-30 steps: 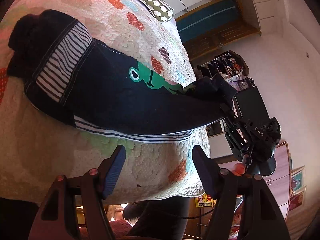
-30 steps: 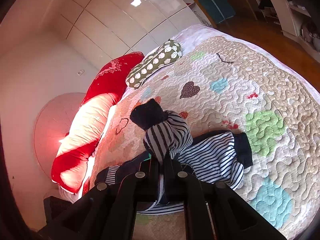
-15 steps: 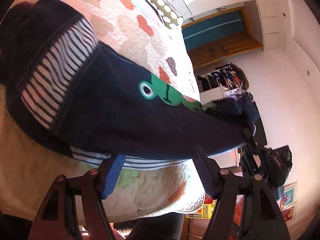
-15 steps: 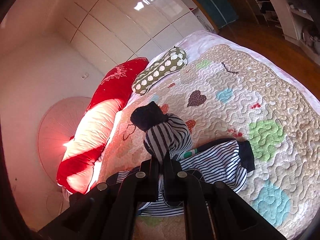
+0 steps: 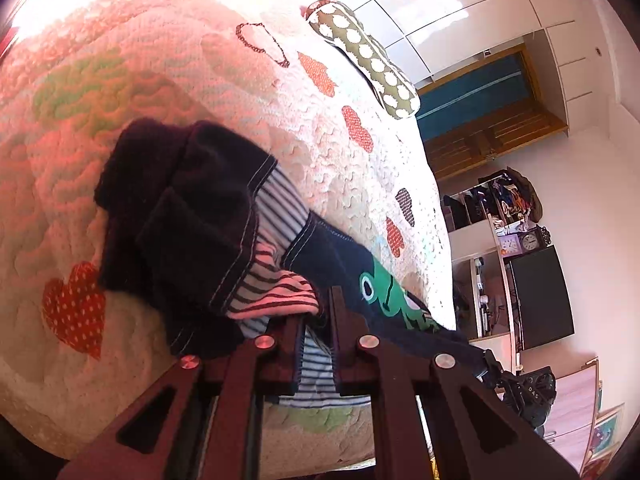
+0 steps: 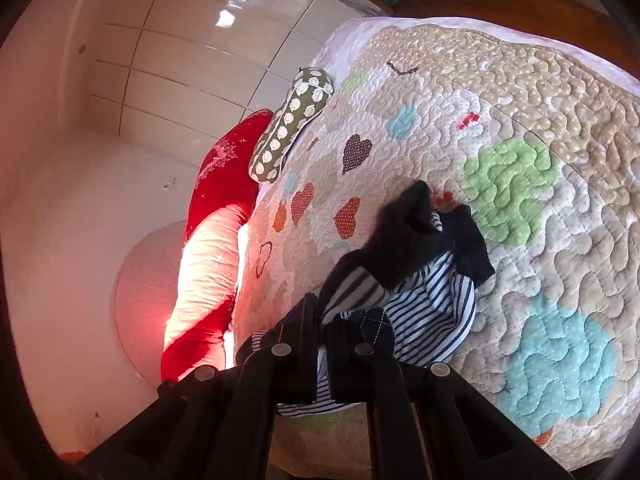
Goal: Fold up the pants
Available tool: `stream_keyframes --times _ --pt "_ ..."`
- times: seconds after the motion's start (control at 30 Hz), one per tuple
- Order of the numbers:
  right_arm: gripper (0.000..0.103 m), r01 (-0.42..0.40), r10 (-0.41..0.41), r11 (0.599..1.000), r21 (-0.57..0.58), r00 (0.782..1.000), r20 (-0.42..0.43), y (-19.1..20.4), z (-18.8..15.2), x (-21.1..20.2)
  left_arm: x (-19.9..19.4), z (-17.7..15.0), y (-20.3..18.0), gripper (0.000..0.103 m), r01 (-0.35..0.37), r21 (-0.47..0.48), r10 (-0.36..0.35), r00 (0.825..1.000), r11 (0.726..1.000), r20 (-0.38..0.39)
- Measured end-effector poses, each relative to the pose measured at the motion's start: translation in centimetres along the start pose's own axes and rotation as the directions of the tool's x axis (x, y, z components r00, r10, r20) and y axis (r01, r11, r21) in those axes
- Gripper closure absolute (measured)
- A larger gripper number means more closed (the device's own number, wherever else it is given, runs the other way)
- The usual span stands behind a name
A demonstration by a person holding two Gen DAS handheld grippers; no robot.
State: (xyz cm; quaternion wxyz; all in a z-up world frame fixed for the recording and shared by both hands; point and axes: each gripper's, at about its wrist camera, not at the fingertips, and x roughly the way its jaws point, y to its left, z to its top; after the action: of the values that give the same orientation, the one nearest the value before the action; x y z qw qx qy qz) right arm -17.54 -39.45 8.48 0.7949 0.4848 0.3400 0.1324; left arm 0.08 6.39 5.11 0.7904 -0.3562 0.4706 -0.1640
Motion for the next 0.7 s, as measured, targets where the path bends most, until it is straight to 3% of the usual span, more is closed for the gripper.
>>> stream_keyframes --times 0.13,0.23,0.33,0.37,0.43,0.47,0.5,0.7 --pt "0.098 0.048 -0.048 0.998 -0.043 0.999 0.001 1.8 3.4 2.5 1.5 5.3 -1.7 0.094 -0.044 0.031 0.044 0.999 0.999 0.007" --pt "0.098 0.146 -0.145 0.982 -0.120 0.989 0.018 3.7 6.7 6.2 4.5 10.1 -3.7 0.093 -0.132 0.084 0.131 0.991 0.988 0.019" --pt "0.096 0.233 -0.236 0.958 -0.168 0.972 0.001 4.0 10.2 11.1 8.9 14.4 -4.2 0.068 -0.172 0.093 0.178 0.982 0.981 -0.057" --pt "0.090 0.271 -0.278 0.946 -0.176 0.960 -0.017 3.5 11.3 12.8 9.6 15.3 -3.8 0.067 -0.186 0.069 0.191 0.979 0.980 -0.070" --pt "0.068 0.351 -0.357 0.925 -0.145 0.934 -0.013 2.1 12.9 14.6 10.8 16.5 -3.5 0.067 -0.165 0.058 0.170 0.980 0.985 -0.107" --pt "0.055 0.361 -0.365 0.924 -0.125 0.931 -0.002 1.5 13.4 14.8 10.7 16.6 -3.3 0.067 -0.157 0.053 0.162 0.981 0.986 -0.106" --pt "0.049 0.362 -0.363 0.926 -0.108 0.932 0.008 1.1 13.8 14.8 10.5 16.8 -3.3 0.066 -0.139 0.052 0.144 0.984 0.989 -0.106" --pt "0.047 0.343 -0.338 0.933 -0.106 0.939 0.059 0.0 14.1 11.5 6.9 16.1 -3.6 0.055 -0.017 0.051 0.022 0.995 0.999 -0.095"
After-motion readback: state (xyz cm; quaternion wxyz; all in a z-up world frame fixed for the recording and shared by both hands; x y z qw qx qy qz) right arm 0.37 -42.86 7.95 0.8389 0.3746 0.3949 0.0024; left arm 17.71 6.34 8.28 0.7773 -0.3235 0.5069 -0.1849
